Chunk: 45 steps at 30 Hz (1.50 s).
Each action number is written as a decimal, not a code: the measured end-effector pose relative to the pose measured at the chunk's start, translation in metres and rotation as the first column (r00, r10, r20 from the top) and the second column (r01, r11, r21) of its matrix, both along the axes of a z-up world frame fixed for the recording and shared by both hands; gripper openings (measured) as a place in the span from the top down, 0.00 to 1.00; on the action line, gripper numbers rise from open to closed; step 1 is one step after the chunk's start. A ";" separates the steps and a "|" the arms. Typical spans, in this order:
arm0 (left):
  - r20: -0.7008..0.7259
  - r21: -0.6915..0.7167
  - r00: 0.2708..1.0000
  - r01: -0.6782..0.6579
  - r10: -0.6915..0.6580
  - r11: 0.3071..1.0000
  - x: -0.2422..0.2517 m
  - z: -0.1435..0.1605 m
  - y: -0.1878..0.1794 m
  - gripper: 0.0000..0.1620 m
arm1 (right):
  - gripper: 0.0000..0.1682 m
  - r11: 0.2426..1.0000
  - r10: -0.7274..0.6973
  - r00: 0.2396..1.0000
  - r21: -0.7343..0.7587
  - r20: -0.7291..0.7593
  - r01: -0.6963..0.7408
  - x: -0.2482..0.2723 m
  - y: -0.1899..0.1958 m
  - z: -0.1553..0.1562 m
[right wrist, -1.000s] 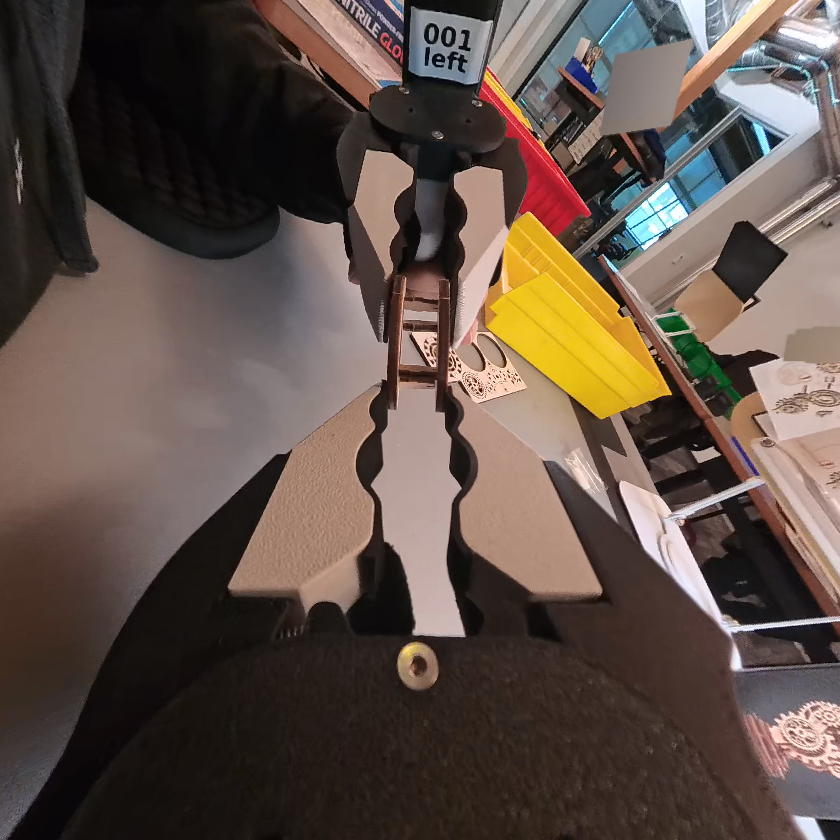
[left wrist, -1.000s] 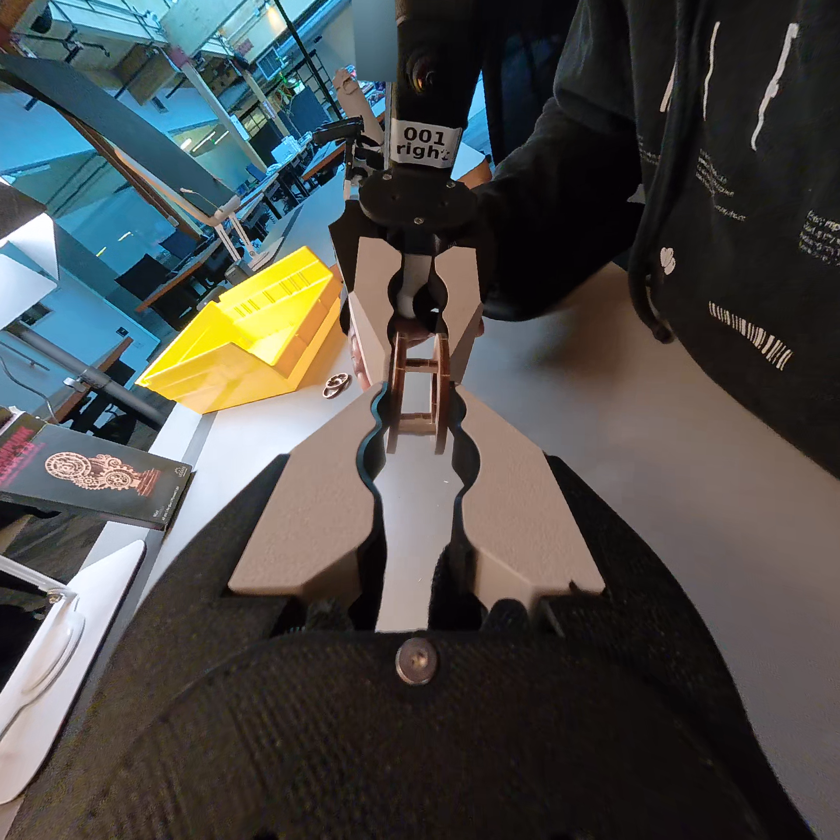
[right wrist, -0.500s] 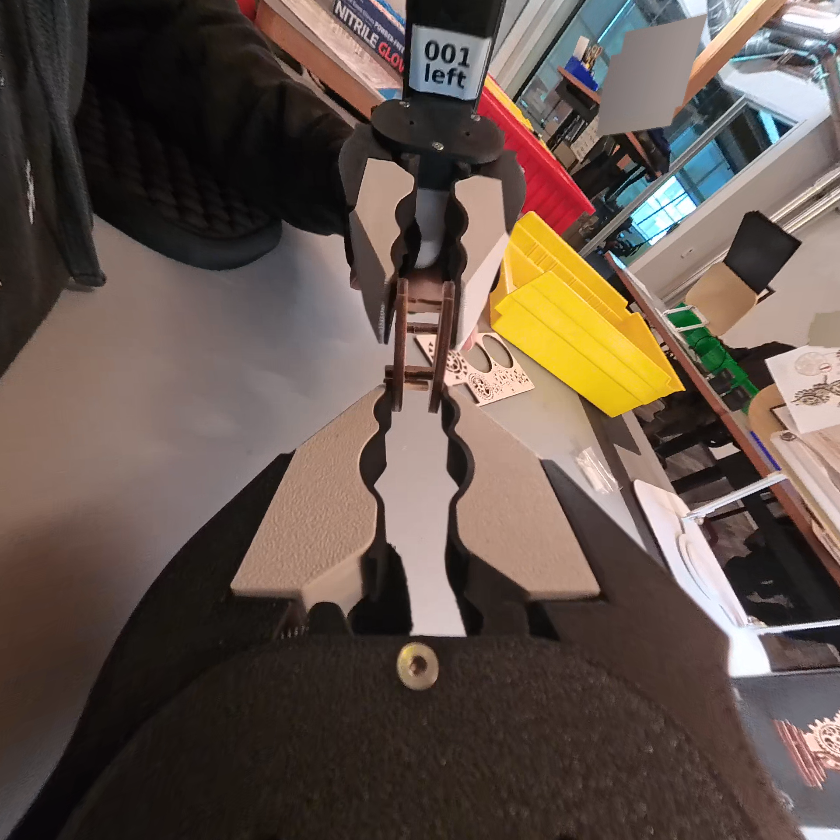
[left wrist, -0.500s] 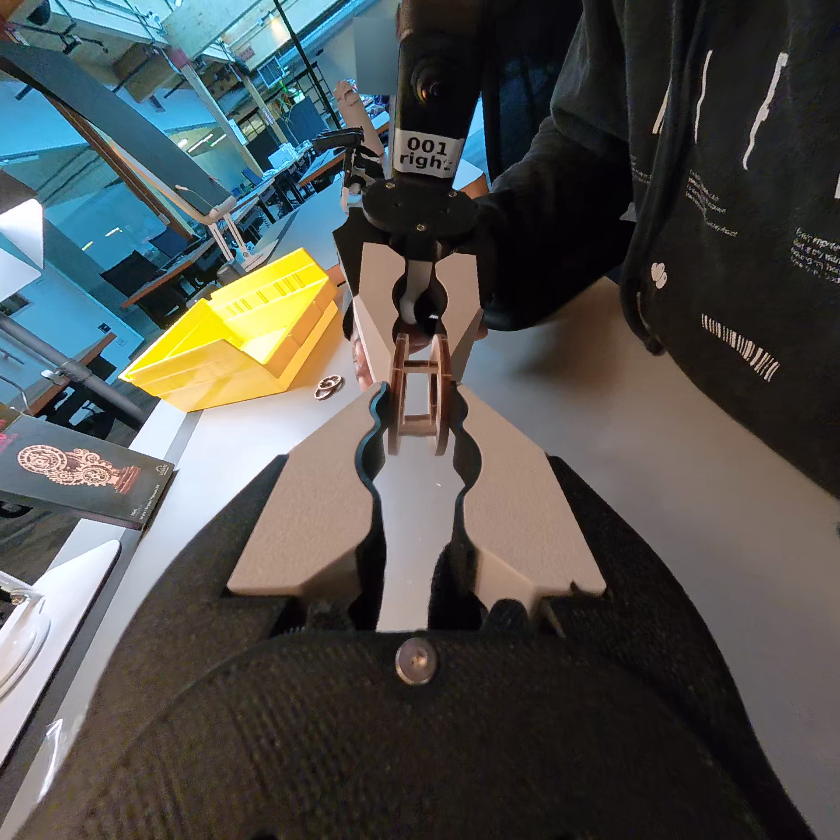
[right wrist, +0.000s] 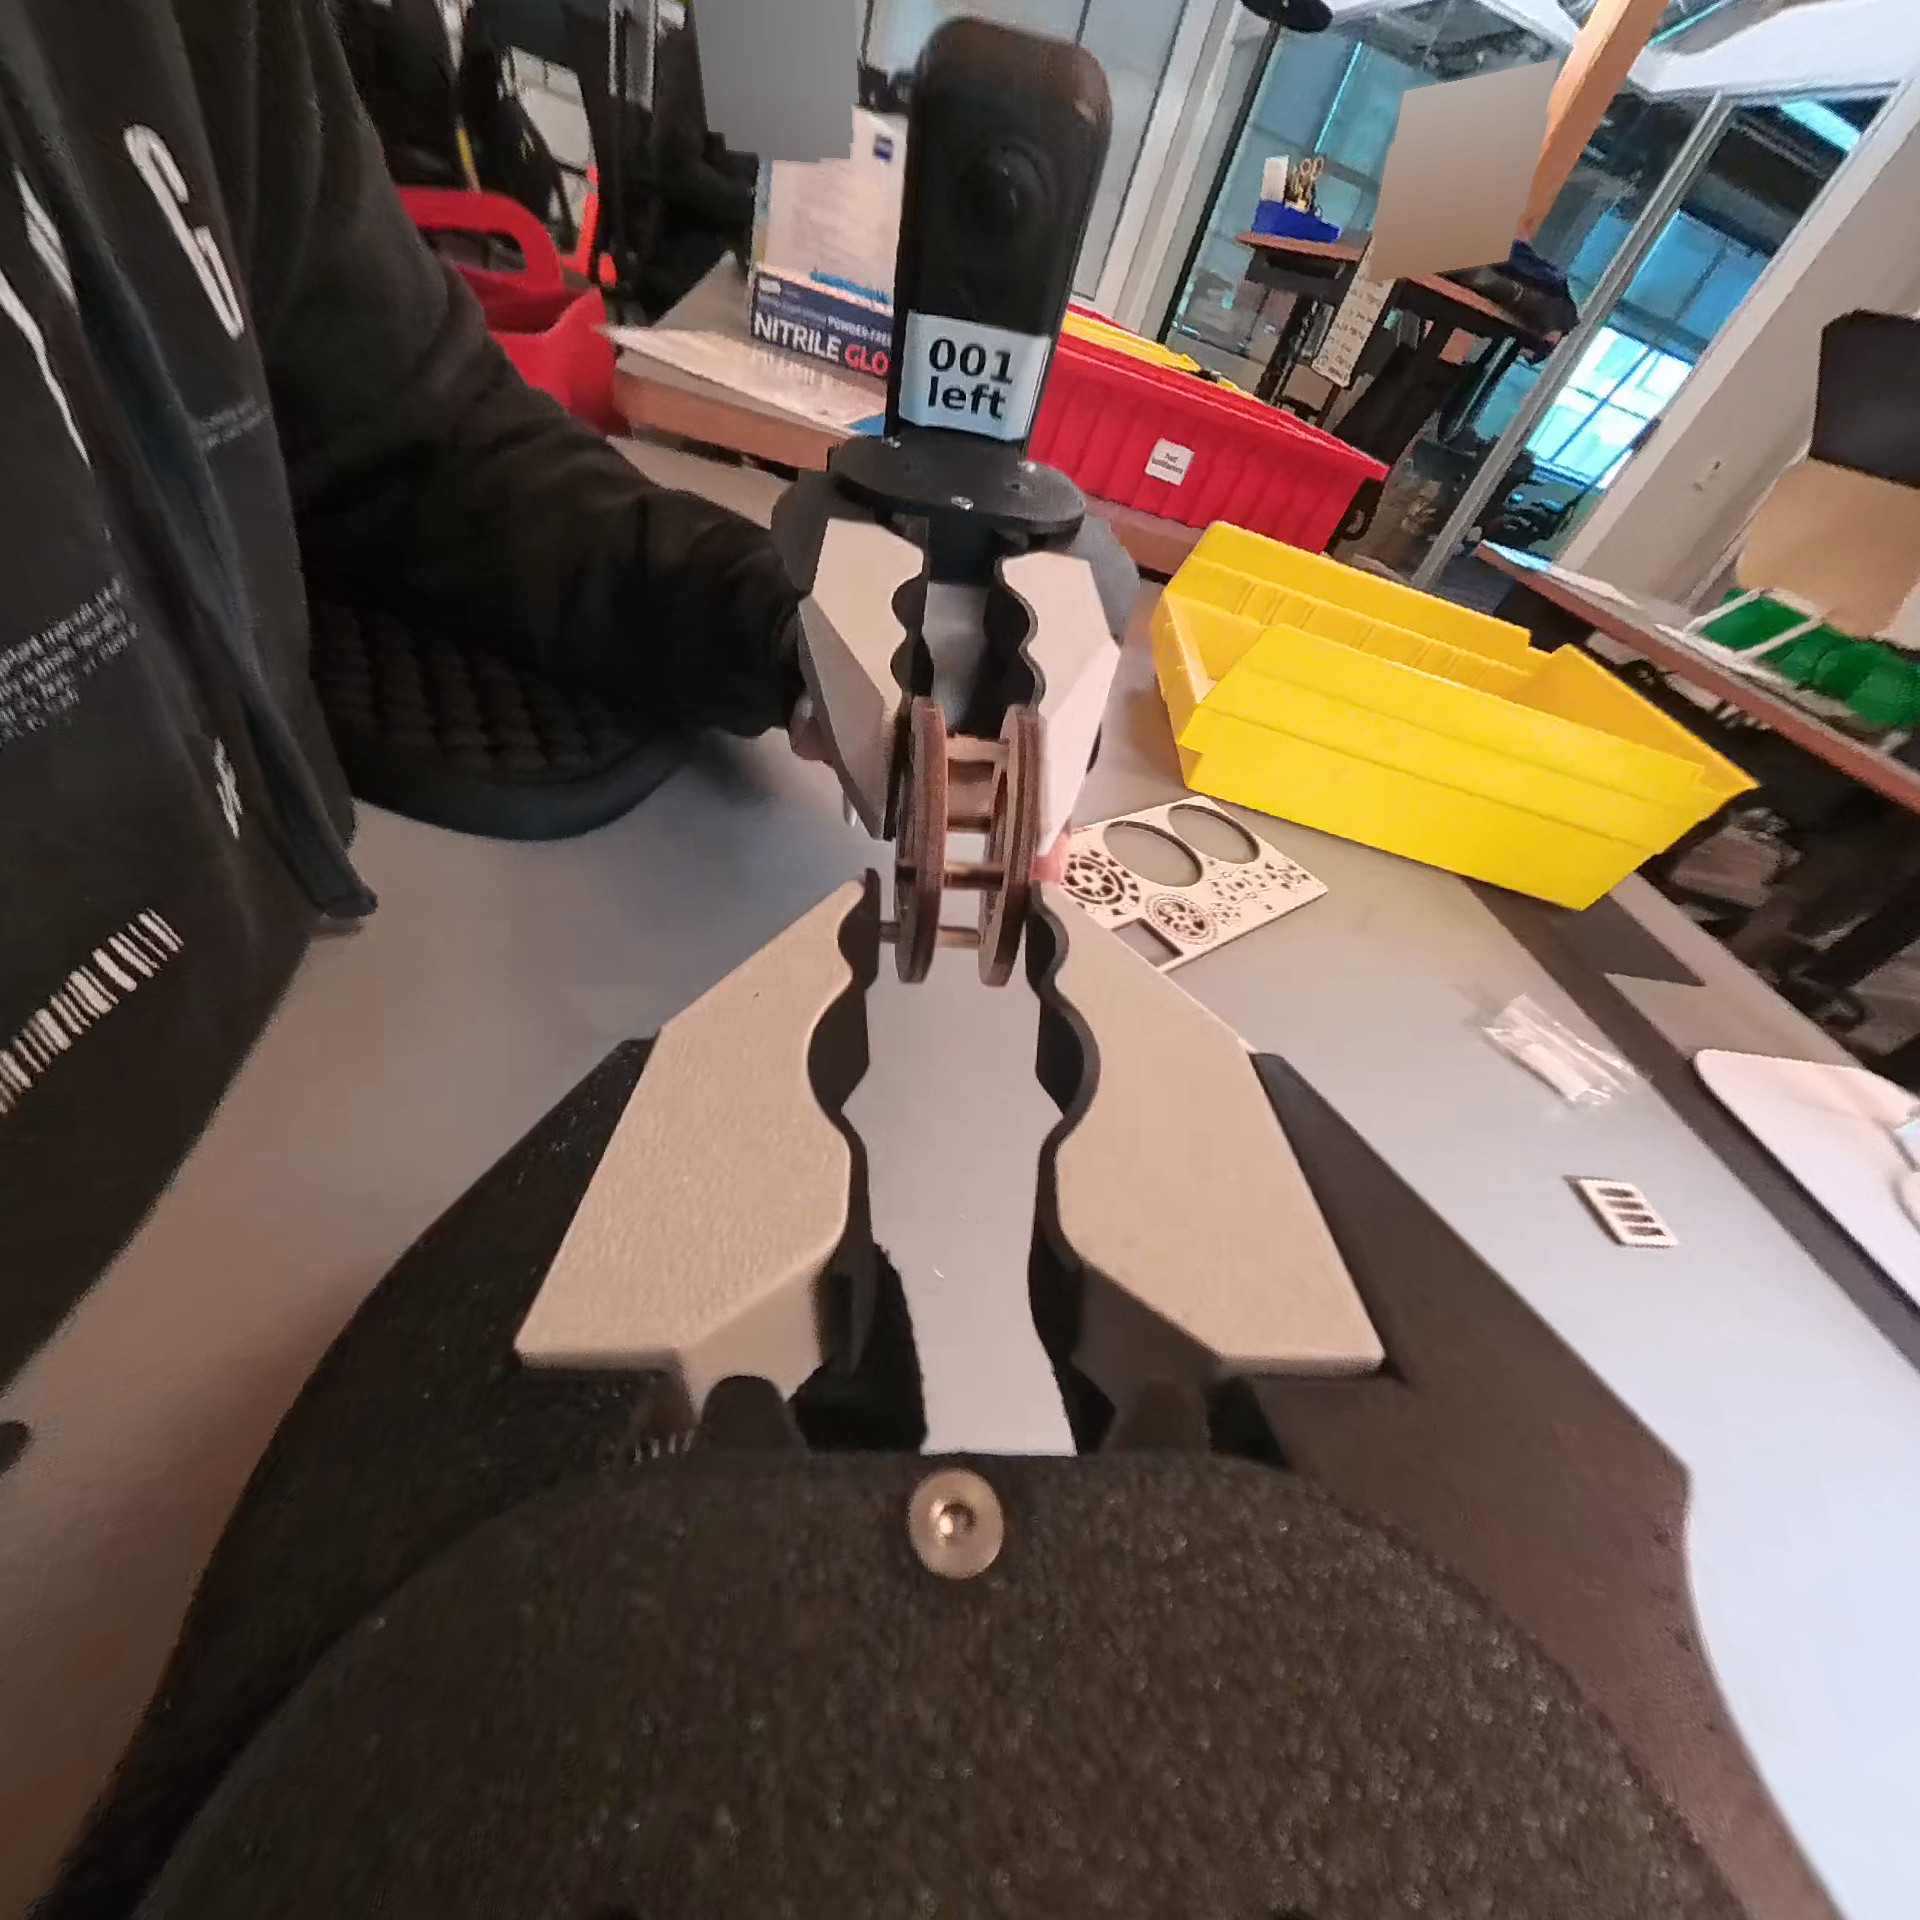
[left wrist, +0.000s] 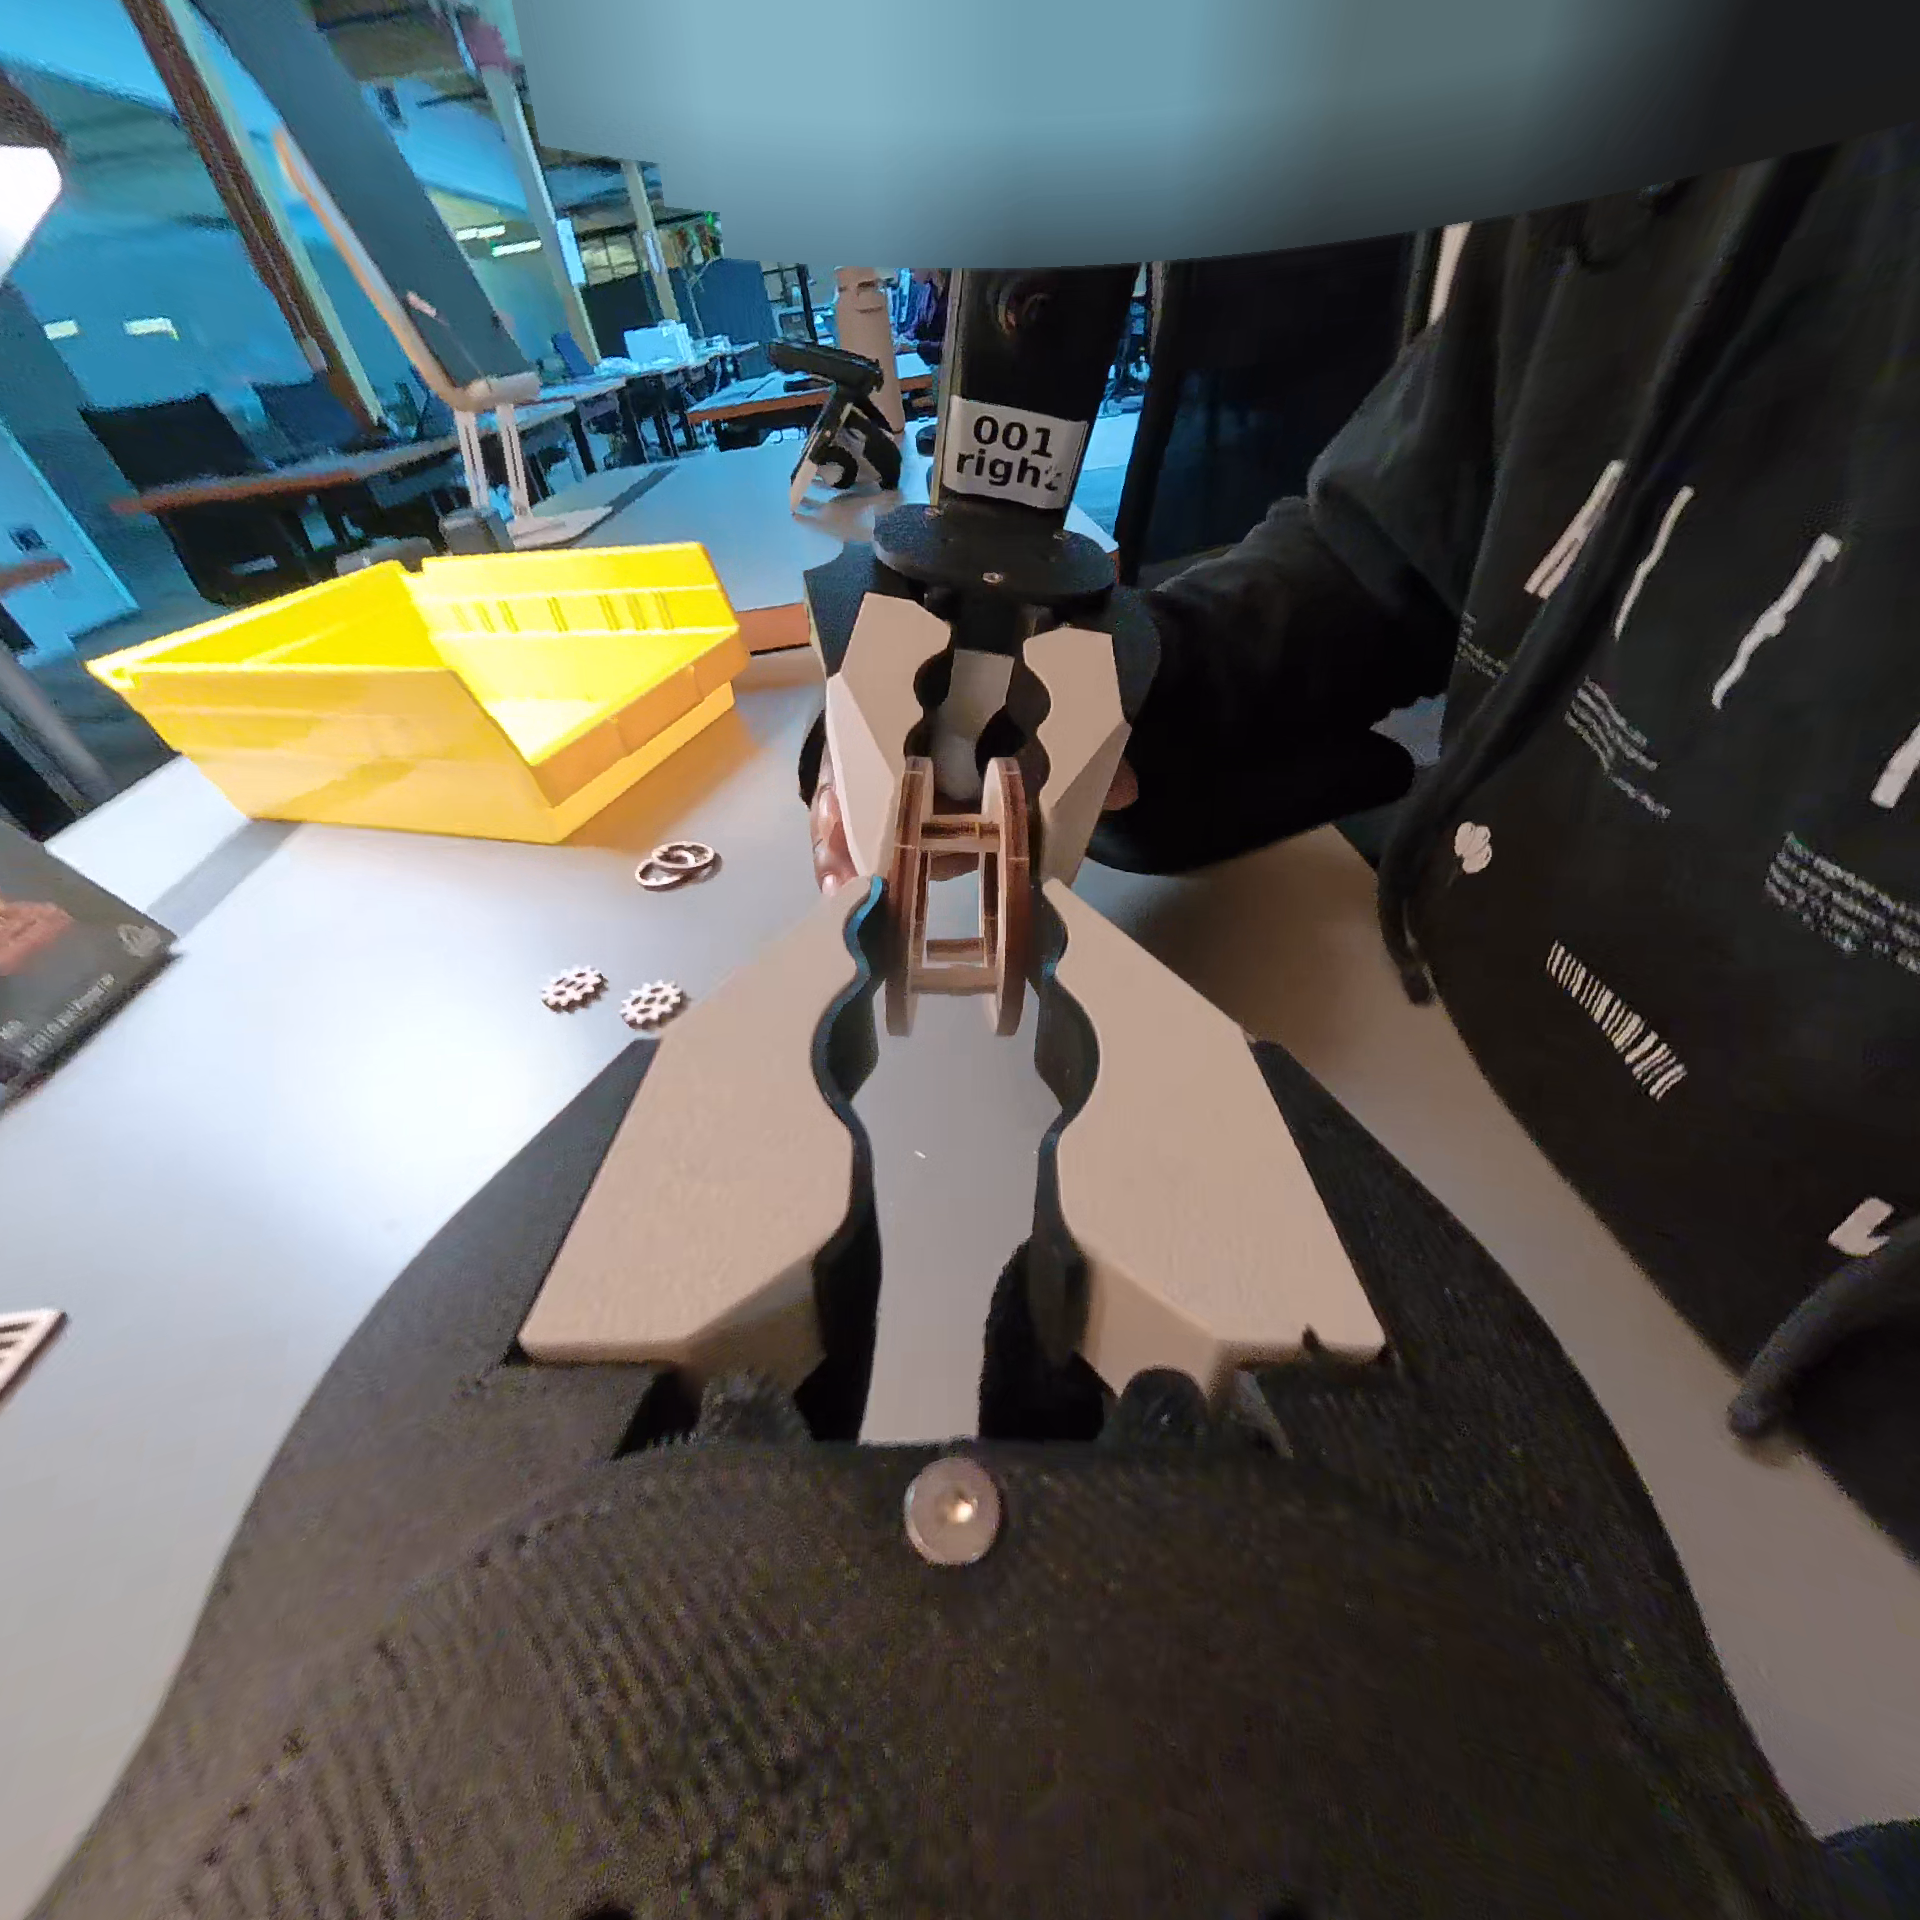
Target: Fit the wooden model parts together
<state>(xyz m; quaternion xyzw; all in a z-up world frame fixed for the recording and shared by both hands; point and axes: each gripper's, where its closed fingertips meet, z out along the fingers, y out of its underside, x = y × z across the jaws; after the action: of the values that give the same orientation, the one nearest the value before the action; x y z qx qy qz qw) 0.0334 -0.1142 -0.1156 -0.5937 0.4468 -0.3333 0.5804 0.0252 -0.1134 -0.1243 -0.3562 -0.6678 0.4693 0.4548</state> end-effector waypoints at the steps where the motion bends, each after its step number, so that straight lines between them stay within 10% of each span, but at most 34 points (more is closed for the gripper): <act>1: 0.007 -0.027 1.000 -0.003 0.003 1.000 0.000 -0.001 0.002 0.85 | 0.84 0.999 0.008 1.000 -0.031 0.000 -0.008 0.000 0.000 0.001; 45: -0.038 -0.129 0.999 -0.006 0.002 0.992 0.004 -0.014 0.003 0.86 | 0.88 0.996 0.006 0.999 -0.087 0.035 -0.003 -0.001 0.003 -0.004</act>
<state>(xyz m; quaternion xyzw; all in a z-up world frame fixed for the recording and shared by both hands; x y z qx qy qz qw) 0.0378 -0.1112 -0.1301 -0.6371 0.4339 -0.3491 0.5329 0.0245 -0.1107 -0.1283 -0.3823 -0.6556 0.4927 0.4259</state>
